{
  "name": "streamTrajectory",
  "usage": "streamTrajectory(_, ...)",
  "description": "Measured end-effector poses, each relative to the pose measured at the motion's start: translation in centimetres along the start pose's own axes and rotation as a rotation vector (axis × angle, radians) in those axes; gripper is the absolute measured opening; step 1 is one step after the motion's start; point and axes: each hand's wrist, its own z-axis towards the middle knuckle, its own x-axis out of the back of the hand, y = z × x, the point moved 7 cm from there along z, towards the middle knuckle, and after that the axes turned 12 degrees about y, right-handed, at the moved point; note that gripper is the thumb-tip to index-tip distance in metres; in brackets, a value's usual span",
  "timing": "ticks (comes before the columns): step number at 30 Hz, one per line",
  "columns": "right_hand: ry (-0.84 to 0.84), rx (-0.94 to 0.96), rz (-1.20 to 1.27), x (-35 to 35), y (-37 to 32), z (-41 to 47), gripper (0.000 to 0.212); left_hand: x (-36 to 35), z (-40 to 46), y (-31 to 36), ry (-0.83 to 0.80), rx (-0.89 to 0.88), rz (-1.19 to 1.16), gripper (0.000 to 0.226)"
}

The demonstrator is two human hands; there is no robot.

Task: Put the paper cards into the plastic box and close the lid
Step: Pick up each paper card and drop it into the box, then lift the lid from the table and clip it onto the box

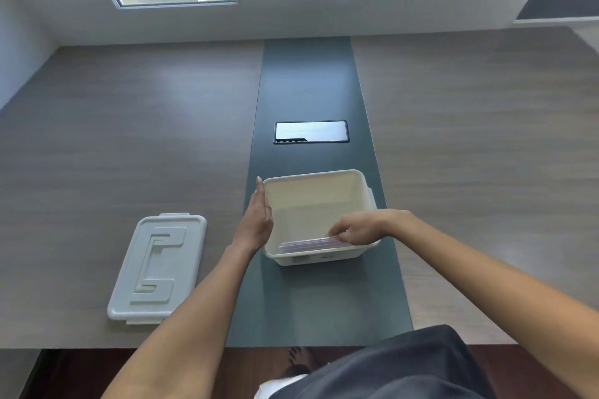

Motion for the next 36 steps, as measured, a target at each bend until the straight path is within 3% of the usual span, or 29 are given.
streamTrajectory(9, 0.038, -0.028, 0.089, 0.0, 0.9, 0.6, 0.043, 0.0, 0.4, 0.6, -0.034, -0.017, 0.027, 0.056)
streamTrajectory(11, 0.168, 0.011, 0.123, 1.0, 0.7, 1.0, 0.038, 0.3, 0.4, 0.7, -0.03, -0.027, 0.042, 0.056)
streamTrajectory(14, 0.511, 0.145, 0.137, 3.8, 0.0, 1.3, 0.032, 0.8, 0.3, 1.0, -0.035, -0.057, 0.099, 0.055)
streamTrajectory(16, 0.744, 0.285, -0.035, 5.3, -0.6, 1.4, 0.034, 1.6, 0.2, 1.3, -0.017, -0.11, 0.184, 0.056)
streamTrajectory(18, 0.847, 0.328, -0.202, 6.0, -0.9, 2.1, 0.046, 2.7, 0.1, 1.6, 0.037, -0.188, 0.266, 0.057)
streamTrajectory(27, 0.722, 0.287, -0.391, 7.7, -4.1, 7.5, 0.097, 9.4, -0.9, -2.3, 0.181, -0.183, 0.562, 0.069)
streamTrajectory(36, 0.688, 0.43, -0.438, 7.3, -11.1, 13.4, 0.081, 15.4, -5.5, -9.6, 0.267, 0.078, 0.633, 0.07)
